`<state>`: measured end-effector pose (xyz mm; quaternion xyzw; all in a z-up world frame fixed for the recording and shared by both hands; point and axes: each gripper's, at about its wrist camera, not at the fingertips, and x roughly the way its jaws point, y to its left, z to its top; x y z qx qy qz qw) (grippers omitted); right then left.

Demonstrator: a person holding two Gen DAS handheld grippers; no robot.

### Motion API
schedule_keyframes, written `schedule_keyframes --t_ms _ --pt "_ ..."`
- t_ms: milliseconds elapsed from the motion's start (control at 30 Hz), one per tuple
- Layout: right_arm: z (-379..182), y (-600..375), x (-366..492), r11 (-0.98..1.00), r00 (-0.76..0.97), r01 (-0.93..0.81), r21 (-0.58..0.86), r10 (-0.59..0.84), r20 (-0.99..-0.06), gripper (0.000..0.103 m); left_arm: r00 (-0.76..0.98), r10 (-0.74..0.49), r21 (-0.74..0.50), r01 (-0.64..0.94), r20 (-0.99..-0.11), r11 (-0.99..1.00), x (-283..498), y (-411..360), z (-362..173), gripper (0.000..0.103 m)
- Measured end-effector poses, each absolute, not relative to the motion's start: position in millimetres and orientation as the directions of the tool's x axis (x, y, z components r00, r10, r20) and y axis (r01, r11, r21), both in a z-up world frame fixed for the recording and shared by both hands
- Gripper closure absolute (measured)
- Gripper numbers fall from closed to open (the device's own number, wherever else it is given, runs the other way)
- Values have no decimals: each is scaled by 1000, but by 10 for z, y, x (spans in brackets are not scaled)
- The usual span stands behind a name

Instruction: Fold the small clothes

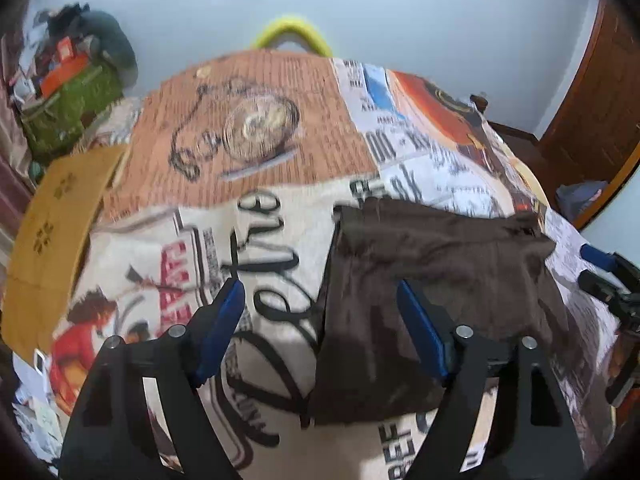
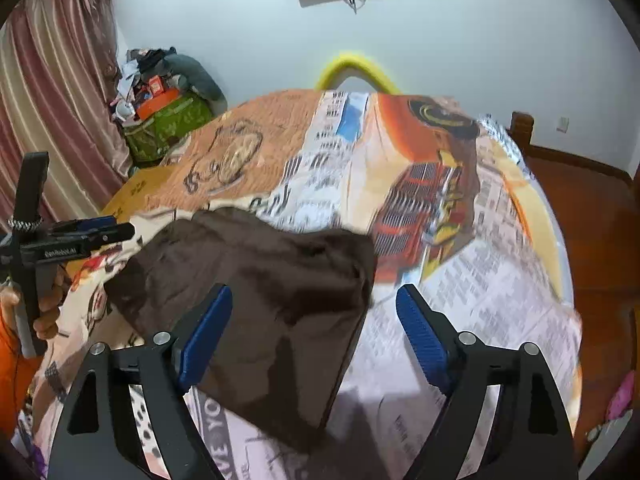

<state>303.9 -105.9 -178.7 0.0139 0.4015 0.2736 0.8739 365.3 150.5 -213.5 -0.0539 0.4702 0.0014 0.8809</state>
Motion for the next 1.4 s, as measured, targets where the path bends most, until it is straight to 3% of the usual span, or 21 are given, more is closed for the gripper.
schedule_keyframes --t_ms 300,467,567,600,633,700,733,800,900,1400 --pt "-2205 -960 3113 850 433 -445 282 479 -763 21 445 -113 -159 -67 -888 985 3800 1478 -2622 25" --pt "-2275 -929 3258 842 423 -432 324 506 -752 21 425 -242 -300 -73 -872 951 3977 1512 -2730 25" --pt "-2286 -901 3305 834 427 -430 346 526 -736 21 428 -277 -334 -61 -860 941 4026 1499 -2741 35" --pt "-2292 -891 3314 830 427 -431 354 533 -730 22 429 -286 -343 -58 -857 938 4042 1493 -2741 44" --pt "-2298 -880 3327 828 429 -432 358 538 -726 25 430 -305 -361 -52 -850 931 4048 1482 -2737 57" --pt "-2306 -846 3352 833 437 -431 346 529 -728 40 425 -341 -399 -52 -839 916 4062 1462 -2735 74" --pt "-2310 -837 3356 836 443 -430 341 524 -727 46 424 -347 -405 -53 -837 913 4063 1463 -2729 79" --pt "-2336 -832 3390 827 422 -429 363 539 -729 77 431 -334 -396 -61 -838 916 4068 1439 -2705 85" --pt "-2333 -840 3384 814 404 -425 395 561 -723 88 449 -308 -375 -66 -839 924 4013 1435 -2621 95" --pt "-1403 -575 2717 761 481 -565 319 618 -622 93 631 -209 -303 -42 -747 952 3027 1742 -1564 97"
